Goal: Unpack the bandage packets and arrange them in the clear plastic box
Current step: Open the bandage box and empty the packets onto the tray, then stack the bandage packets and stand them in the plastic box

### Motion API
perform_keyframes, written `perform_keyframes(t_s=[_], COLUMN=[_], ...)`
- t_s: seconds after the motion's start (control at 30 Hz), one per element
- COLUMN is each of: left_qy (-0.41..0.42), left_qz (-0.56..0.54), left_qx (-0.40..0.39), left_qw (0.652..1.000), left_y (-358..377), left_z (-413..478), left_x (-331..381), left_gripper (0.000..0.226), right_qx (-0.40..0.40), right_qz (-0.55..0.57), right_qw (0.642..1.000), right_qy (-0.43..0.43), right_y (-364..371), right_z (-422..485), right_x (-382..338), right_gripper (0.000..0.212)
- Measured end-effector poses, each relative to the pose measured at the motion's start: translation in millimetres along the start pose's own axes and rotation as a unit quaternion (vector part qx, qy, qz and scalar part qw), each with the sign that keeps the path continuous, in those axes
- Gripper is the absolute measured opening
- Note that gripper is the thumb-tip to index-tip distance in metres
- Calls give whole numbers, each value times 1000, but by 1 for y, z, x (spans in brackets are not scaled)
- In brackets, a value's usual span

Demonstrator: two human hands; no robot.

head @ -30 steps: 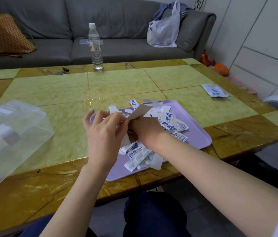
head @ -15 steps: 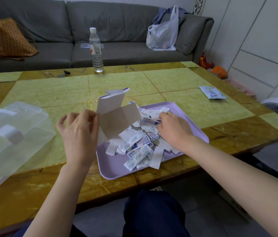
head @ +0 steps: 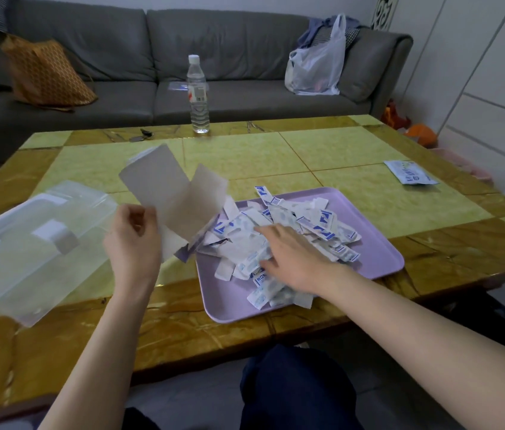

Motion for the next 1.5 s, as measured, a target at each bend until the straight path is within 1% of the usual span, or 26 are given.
perform_keyframes(t_s=[0.07, 0.17, 0.23, 0.3, 0.37, 0.4, 0.47, 0.53, 0.6, 0.63, 0.7, 0.73, 0.8, 0.83, 0.87, 0.9, 0.93, 0.97, 1.03, 1.1, 1.17, 1.27, 1.33, 1.37, 1.43, 1.5], left_qy=[-43, -79, -93, -110, -140, -145, -106, -11, 50, 63, 88, 107, 127, 125, 126, 132, 139, 142, 134, 131, 154, 199, 216, 225, 262, 286], left_qz=[-2, -13, -23, -56, -74, -65, -7, 62, 115, 129, 154, 182, 257, 292, 319, 336, 340, 329, 258, 154, 80, 66, 91, 111, 182, 269], left_qx=[12, 19, -12, -69, -118, -125, -93, -53, -51, -72, -159, -215, -328, -373, -405, -421, -421, -409, -362, -308, -271, -276, -302, -319, -359, -378], left_qw=[999, 997, 995, 990, 980, 979, 990, 997, 991, 987, 971, 953, 900, 872, 847, 832, 829, 839, 885, 930, 947, 938, 924, 914, 877, 839], left_y=[-1, -2, 2, 11, 16, 17, 11, 5, 6, 10, 21, 28, 38, 41, 43, 44, 43, 42, 35, 28, 22, 23, 29, 32, 39, 45], left_z=[6, 15, 20, 23, 20, 18, 10, -3, -16, -21, -30, -34, -44, -48, -52, -55, -56, -55, -49, -44, -42, -49, -57, -61, -70, -75], left_x=[-7, -20, -32, -40, -42, -42, -34, -19, -10, -8, -8, -12, -24, -30, -34, -37, -37, -35, -29, -21, -14, -7, -8, -9, -15, -22], left_gripper=[13, 16, 18, 20, 31, 38, 43, 34, 24, 19, 14, 19, 33, 38, 41, 42, 43, 46, 54, 61, 63, 53, 44, 38, 27, 25], right_qx=[-40, -61, -69, -56, -36, -31, -31, -38, -34, -25, 1, 16, 37, 45, 54, 61, 75, 93, 135, 160, 154, 123, 90, 73, 45, 24], right_qz=[-23, -34, -14, 8, 30, 34, 10, -26, -45, -41, -23, -19, -35, -37, -34, -23, -8, 5, 8, -18, -58, -145, -151, -132, -82, -60], right_qw=[998, 997, 997, 998, 998, 998, 996, 994, 992, 992, 992, 993, 994, 994, 995, 995, 995, 994, 990, 987, 985, 974, 974, 979, 989, 993], right_qy=[-32, -39, -28, -9, 30, 53, 84, 103, 115, 118, 122, 117, 96, 87, 81, 77, 72, 65, 43, 5, -50, -124, -140, -135, -115, -96], right_y=[10, 19, 23, 24, 23, 24, 25, 27, 27, 26, 22, 20, 17, 15, 12, 9, 5, 0, -10, -15, -13, 3, 13, 16, 23, 30], right_z=[4, 12, 18, 23, 29, 31, 34, 36, 38, 38, 38, 37, 35, 34, 33, 33, 32, 33, 33, 30, 25, 15, 9, 7, 5, 5], right_x=[-11, -21, -25, -26, -25, -23, -21, -20, -22, -22, -22, -23, -24, -24, -24, -24, -25, -27, -32, -39, -47, -58, -63, -64, -62, -57], right_gripper=[69, 80, 82, 78, 75, 76, 79, 79, 77, 75, 61, 49, 17, 11, 16, 20, 18, 14, 10, 9, 16, 28, 30, 30, 32, 35])
Point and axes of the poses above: each hand's wrist, its own z-axis towards the middle knuckle, its own y-axis out of the palm, x = y × z, the point moved 4 cm from there along z, towards the middle knuckle, and after that the axes turned 3 degrees about y, right-handed, at the moved point
